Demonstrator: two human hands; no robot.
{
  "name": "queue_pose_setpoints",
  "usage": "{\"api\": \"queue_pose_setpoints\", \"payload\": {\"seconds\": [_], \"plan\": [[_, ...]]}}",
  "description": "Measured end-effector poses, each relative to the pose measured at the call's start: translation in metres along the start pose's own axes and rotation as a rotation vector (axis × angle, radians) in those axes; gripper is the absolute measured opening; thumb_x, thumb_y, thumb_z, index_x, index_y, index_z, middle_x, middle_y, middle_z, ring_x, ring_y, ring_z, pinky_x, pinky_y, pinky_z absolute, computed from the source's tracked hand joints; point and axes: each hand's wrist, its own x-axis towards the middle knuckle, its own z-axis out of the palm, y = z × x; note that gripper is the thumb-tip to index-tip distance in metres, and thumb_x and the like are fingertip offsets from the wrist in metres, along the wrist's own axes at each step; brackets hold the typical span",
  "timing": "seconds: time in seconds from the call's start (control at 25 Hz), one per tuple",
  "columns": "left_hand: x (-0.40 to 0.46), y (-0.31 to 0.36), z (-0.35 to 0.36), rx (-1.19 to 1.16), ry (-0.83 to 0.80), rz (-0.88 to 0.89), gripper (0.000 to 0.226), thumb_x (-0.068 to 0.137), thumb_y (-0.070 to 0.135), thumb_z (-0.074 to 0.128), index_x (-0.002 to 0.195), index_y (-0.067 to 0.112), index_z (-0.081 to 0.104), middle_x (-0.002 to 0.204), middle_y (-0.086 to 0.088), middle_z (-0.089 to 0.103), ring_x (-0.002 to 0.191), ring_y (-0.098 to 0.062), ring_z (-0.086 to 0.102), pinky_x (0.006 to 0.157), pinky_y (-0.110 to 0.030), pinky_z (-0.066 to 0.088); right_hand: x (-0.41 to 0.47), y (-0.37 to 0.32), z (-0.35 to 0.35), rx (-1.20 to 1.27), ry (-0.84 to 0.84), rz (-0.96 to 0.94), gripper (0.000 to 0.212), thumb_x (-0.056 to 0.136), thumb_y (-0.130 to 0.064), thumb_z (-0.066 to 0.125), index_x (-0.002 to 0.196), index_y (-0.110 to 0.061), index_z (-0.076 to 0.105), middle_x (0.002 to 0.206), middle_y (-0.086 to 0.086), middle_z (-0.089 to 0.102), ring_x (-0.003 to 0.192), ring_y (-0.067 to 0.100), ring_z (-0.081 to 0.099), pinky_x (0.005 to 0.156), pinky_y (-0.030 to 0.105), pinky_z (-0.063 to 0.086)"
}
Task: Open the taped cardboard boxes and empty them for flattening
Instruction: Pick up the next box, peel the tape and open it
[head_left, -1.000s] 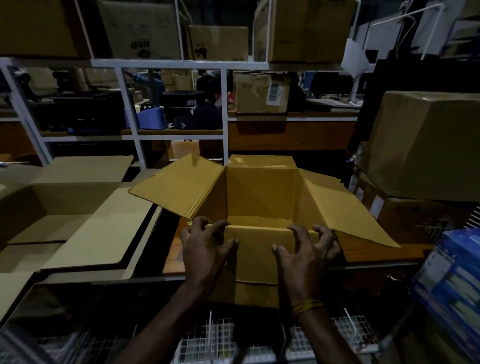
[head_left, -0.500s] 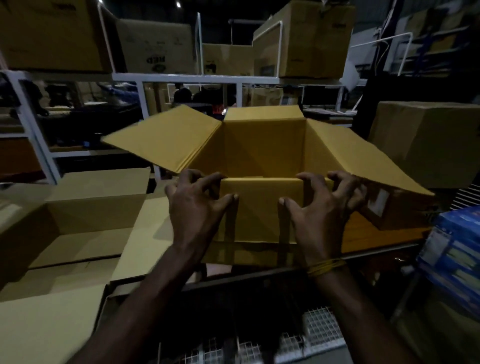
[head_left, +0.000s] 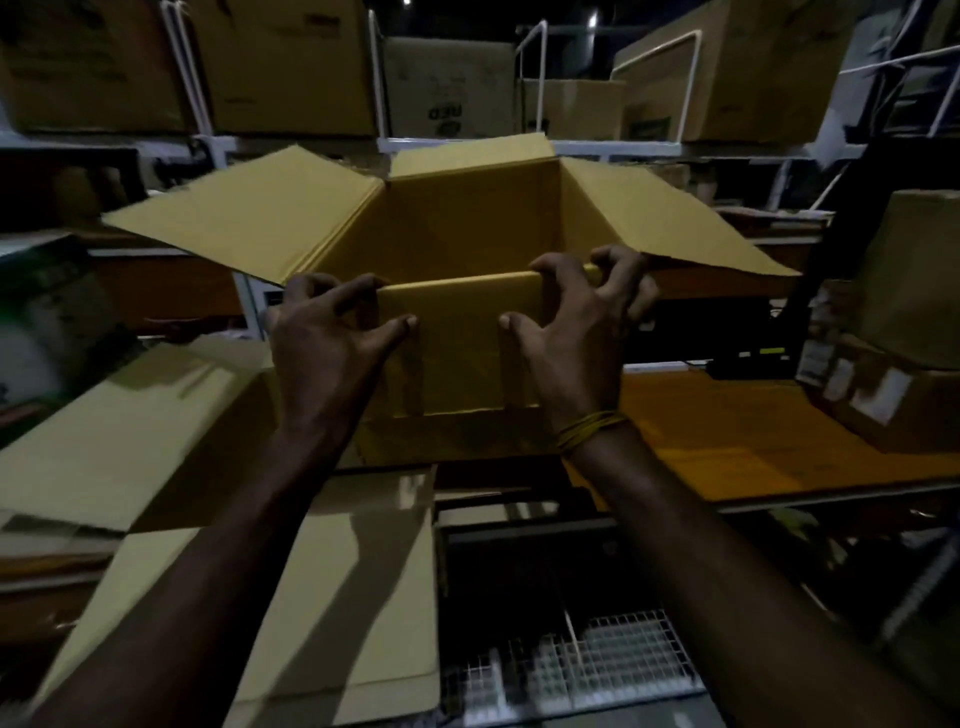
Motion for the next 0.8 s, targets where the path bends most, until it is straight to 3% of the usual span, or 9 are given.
{"api": "queue_pose_setpoints", "payload": {"seconds": [0.24, 0.52, 0.72, 0.8], "plan": [[0.010, -0.086, -0.071, 0.134, 0.021, -0.070, 0.053, 0.071, 0.052, 0.082, 0.118, 0.030, 0.070, 0.118, -0.008, 0.054, 0.107, -0.035, 0.051, 0.083, -0.039, 0.047, -0.034, -0.077, 0.073, 0.081, -0.162, -0.040, 0.047, 0.074, -0.035, 0.082, 0.115, -0.033, 0.061, 0.140, 0.009, 0.031, 0.132, 0.033, 0.025, 0.097, 0.047, 0.048], [-0.004, -0.155, -0.096, 0.245, -0.011, -0.183, 0.048, 0.072, 0.041, 0.084, 0.116, 0.025, 0.072, 0.116, -0.008, 0.054, 0.108, -0.034, 0.047, 0.080, -0.032, 0.035, -0.080, -0.111, 0.133, 0.061, -0.310, 0.009, 0.047, 0.076, -0.038, 0.080, 0.117, -0.037, 0.058, 0.140, 0.006, 0.028, 0.131, 0.030, 0.025, 0.099, 0.048, 0.045], [-0.008, -0.175, -0.097, 0.301, -0.080, -0.188, 0.045, 0.071, 0.039, 0.085, 0.113, 0.026, 0.074, 0.116, -0.007, 0.056, 0.108, -0.032, 0.047, 0.083, -0.035, 0.034, -0.099, -0.112, 0.151, 0.031, -0.394, 0.085, 0.046, 0.077, -0.040, 0.080, 0.116, -0.039, 0.055, 0.139, 0.003, 0.024, 0.131, 0.029, 0.023, 0.098, 0.048, 0.047], [0.002, -0.178, -0.099, 0.323, -0.112, -0.202, 0.045, 0.070, 0.044, 0.085, 0.112, 0.034, 0.073, 0.116, -0.004, 0.057, 0.108, -0.030, 0.048, 0.086, -0.038, 0.041, -0.093, -0.116, 0.149, 0.011, -0.432, 0.112, 0.047, 0.077, -0.043, 0.078, 0.117, -0.040, 0.054, 0.139, 0.003, 0.024, 0.129, 0.029, 0.024, 0.099, 0.048, 0.045]]}}
